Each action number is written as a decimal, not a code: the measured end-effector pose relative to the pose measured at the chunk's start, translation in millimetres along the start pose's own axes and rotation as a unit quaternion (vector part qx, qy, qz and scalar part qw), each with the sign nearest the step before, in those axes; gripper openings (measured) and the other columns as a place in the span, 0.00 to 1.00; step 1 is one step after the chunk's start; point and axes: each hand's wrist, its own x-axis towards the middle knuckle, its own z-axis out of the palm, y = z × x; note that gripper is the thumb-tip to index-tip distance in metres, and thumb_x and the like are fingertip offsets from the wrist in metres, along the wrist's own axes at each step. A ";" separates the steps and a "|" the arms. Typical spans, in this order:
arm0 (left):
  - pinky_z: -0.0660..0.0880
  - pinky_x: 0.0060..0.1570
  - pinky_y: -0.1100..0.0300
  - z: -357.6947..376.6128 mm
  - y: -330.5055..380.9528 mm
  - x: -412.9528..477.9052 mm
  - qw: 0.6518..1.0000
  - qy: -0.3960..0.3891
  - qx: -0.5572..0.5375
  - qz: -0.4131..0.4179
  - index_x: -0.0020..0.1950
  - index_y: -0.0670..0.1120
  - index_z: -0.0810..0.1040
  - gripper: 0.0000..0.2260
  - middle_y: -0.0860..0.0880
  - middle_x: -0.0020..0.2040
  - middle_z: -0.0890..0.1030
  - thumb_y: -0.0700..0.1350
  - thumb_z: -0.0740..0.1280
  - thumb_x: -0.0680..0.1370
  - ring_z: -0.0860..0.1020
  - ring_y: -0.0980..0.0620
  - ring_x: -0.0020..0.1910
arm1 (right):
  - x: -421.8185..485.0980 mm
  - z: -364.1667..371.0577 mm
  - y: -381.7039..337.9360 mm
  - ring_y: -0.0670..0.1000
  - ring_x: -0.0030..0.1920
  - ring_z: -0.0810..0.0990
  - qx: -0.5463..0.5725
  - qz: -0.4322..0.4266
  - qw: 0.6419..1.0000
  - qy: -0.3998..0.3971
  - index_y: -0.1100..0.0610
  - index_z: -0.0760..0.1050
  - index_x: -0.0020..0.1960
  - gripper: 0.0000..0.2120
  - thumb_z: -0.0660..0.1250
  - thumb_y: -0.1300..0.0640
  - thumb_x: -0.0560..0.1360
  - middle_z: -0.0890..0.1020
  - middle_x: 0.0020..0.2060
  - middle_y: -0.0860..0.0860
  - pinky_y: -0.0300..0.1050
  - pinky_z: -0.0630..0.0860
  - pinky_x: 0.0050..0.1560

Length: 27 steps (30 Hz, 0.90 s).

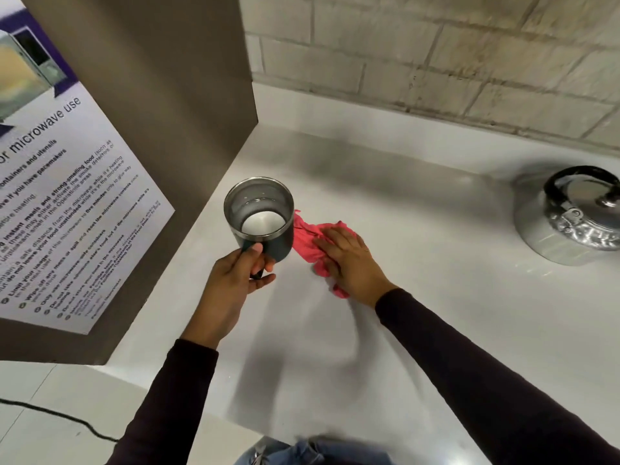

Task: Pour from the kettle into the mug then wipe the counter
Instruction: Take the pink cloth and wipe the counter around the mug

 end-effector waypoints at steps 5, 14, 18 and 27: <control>0.80 0.39 0.65 -13.3 2.3 -6.7 1.000 0.007 0.011 0.001 0.32 0.42 0.68 0.17 0.50 0.29 0.75 0.47 0.59 0.79 0.77 0.59 0.32 | 19.1 -25.3 31.1 0.58 0.72 0.63 0.031 0.139 0.987 0.073 0.58 0.72 0.67 0.20 0.56 0.56 0.76 0.71 0.69 0.57 0.57 0.54 0.74; 0.80 0.39 0.65 -15.9 6.7 -18.9 0.999 0.012 0.021 0.022 0.32 0.43 0.67 0.17 0.45 0.33 0.72 0.47 0.59 0.79 0.77 0.58 0.34 | 68.2 -12.6 -35.4 0.53 0.52 0.77 0.234 0.196 0.951 0.046 0.53 0.76 0.60 0.15 0.59 0.58 0.75 0.80 0.55 0.55 0.57 0.73 0.56; 0.81 0.43 0.61 -13.6 8.2 -16.8 0.999 0.008 0.018 0.033 0.29 0.45 0.67 0.19 0.52 0.28 0.75 0.48 0.59 0.79 0.78 0.58 0.35 | 34.7 -2.4 -70.1 0.48 0.32 0.82 0.211 0.080 0.974 0.026 0.49 0.77 0.50 0.08 0.60 0.51 0.75 0.81 0.33 0.47 0.47 0.76 0.27; 0.77 0.47 0.58 8.5 2.5 0.0 0.999 -0.016 0.041 0.026 0.29 0.44 0.64 0.18 0.47 0.32 0.72 0.44 0.58 0.80 0.76 0.54 0.37 | -62.6 -9.9 -41.8 0.55 0.61 0.77 0.112 -0.040 0.993 0.018 0.59 0.82 0.47 0.10 0.68 0.62 0.66 0.82 0.57 0.53 0.55 0.71 0.63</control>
